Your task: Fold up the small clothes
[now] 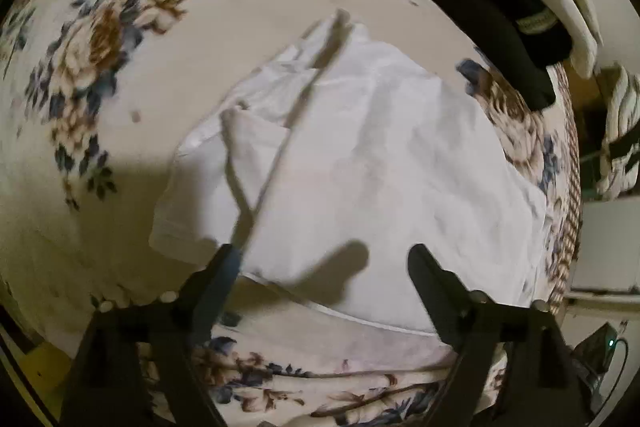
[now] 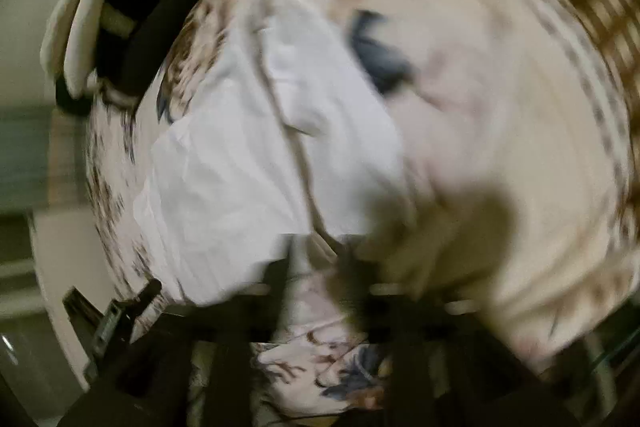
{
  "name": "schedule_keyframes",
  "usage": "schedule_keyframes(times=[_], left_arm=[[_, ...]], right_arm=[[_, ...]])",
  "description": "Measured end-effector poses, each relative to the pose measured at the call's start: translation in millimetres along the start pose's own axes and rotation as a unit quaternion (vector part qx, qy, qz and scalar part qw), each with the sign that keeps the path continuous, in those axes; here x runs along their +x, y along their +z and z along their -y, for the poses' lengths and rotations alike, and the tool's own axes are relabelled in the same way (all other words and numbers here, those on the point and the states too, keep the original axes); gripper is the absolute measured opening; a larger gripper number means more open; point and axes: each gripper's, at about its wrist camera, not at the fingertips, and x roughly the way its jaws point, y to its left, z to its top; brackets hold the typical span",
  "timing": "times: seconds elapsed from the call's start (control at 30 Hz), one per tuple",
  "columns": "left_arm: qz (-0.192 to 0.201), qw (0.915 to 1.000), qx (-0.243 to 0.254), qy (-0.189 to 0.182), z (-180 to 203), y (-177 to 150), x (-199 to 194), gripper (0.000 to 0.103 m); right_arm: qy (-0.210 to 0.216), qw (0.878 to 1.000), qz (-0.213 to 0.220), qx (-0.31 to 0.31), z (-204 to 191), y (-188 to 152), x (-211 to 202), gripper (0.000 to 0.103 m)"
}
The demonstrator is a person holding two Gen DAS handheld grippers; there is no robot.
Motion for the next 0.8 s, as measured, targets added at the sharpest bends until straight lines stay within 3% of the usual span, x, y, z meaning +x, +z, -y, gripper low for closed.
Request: schedule_keyframes(times=[0.03, 0.13, 0.2, 0.33, 0.43, 0.6, 0.7, 0.8], left_arm=[[0.001, 1.0000, 0.009, 0.000, 4, 0, 0, 0.087], [0.007, 0.9983, 0.055, 0.015, 18, 2, 6, 0.087], [0.007, 0.9968, 0.076, 0.023, 20, 4, 10, 0.087], [-0.017, 0.9940, 0.105, 0.027, 22, 9, 30, 0.087], [-0.022, 0.9900, 0.136, 0.028, 24, 14, 37, 0.087], [-0.035, 0.9839, 0.174, 0.017, 26, 21, 49, 0.087], [-0.041, 0.9815, 0.187, 0.008, 26, 24, 50, 0.087], [-0.047, 0.9800, 0.193, 0.002, 27, 24, 50, 0.087]], right_arm=[[0.028, 0.999, 0.017, 0.035, 15, -9, 1, 0.071], [0.100, 0.991, 0.039, 0.086, 40, -22, 16, 0.071], [0.123, 0.986, 0.059, 0.097, 45, -29, 31, 0.071], [0.173, 0.968, 0.142, 0.109, 38, -33, 42, 0.071], [0.189, 0.958, 0.189, 0.107, 21, -35, 48, 0.071], [0.180, 0.948, 0.233, 0.122, 12, -39, 51, 0.071], [0.133, 0.944, 0.263, 0.146, 25, -50, 39, 0.071], [0.132, 0.927, 0.294, 0.190, 55, -63, 22, 0.071]])
